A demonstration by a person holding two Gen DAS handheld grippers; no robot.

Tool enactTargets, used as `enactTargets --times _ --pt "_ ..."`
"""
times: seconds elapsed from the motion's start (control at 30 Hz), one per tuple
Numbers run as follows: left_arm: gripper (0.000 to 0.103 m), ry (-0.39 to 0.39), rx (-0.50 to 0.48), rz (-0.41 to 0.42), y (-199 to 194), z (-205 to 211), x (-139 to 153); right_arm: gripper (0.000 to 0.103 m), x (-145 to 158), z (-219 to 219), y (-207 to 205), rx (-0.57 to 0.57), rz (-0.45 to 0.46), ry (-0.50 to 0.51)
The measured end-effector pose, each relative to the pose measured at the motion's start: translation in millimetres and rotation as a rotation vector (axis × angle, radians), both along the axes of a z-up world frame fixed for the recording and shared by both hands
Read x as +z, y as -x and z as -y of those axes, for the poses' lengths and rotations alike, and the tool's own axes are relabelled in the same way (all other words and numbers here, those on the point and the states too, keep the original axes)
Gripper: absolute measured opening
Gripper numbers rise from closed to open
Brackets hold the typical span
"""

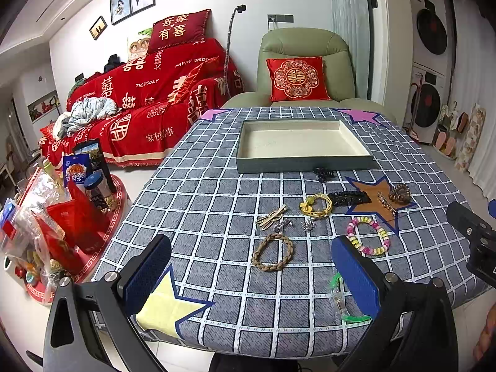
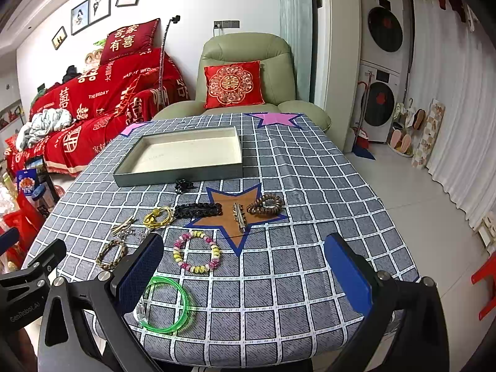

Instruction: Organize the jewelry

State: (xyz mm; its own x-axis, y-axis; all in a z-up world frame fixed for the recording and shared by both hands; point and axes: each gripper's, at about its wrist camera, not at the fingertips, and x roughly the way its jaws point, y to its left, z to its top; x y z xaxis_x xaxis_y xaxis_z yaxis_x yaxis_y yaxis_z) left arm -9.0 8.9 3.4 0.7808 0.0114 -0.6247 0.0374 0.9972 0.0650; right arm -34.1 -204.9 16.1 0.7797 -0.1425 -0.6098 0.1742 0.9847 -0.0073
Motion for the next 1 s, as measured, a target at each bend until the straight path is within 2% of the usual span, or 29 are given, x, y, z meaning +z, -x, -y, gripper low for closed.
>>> enactTargets --times 1.0 --pt "0.103 0.001 0.002 -0.004 1.5 0.3 -3.7 0.103 -1.3 0.3 -0.2 0.0 -0.004 -0.002"
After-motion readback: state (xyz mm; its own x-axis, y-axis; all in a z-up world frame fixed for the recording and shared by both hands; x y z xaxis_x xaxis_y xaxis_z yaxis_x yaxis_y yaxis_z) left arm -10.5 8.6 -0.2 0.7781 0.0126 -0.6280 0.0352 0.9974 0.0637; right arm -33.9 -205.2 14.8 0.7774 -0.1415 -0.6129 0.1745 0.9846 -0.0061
